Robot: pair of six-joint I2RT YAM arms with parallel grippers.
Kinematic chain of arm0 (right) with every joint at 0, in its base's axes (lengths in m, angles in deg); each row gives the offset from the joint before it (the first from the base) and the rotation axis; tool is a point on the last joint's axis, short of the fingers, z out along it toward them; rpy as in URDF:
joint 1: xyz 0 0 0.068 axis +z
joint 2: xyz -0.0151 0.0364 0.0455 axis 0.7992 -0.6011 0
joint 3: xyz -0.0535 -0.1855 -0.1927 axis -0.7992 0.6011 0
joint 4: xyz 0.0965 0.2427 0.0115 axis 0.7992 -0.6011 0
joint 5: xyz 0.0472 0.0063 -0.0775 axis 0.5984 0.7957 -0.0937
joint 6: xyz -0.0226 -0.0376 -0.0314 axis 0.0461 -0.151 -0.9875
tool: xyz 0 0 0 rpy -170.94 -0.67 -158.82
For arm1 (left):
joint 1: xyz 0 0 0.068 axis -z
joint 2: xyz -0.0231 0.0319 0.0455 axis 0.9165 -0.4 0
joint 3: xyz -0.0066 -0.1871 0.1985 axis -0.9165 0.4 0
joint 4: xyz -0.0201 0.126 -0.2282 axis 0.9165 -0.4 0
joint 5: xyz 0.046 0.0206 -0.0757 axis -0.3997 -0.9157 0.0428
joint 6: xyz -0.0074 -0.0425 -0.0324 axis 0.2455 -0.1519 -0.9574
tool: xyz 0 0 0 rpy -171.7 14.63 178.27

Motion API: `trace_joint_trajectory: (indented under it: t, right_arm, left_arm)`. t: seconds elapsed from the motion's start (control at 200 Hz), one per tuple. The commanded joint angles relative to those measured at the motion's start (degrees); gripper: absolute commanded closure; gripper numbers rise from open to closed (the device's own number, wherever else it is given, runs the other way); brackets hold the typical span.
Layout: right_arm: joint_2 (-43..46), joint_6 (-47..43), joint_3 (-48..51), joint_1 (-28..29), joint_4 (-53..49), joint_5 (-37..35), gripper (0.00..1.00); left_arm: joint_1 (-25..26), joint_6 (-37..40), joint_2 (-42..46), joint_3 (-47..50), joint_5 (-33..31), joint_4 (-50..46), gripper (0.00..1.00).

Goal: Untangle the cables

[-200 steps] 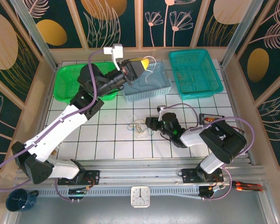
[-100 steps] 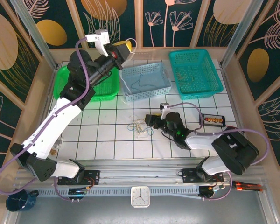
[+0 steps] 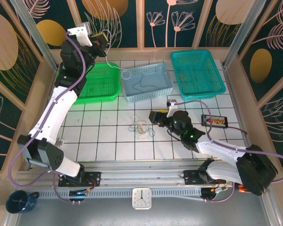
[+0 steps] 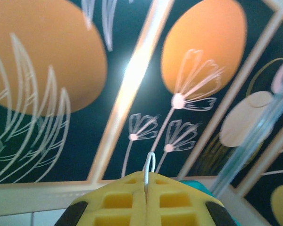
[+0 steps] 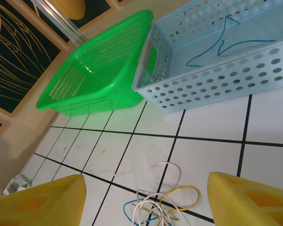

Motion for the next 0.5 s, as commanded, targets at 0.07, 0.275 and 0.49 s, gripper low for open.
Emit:
trace_joint_trajectory:
  t: [0.07, 0.275, 0.49]
  right_arm:
    - [5.36, -0.97, -0.8, 0.45, -6.22, -3.05, 0.31]
    - [9.39, -0.8, 0.2, 0.37, -9.03, -4.11, 0.31]
    - [9.97, -0.98, 0.38, 0.37, -10.12, -4.42, 0.31]
  left_arm:
    - [-3.6, 1.08, -4.05, -1.54, 0.43, 2.2, 1.0]
    - [-7.21, 2.01, -9.06, -0.56, 0.61, 2.67, 1.0]
    - [-10.68, 1.94, -12.91, 5.85, 0.46, 6.81, 1.0]
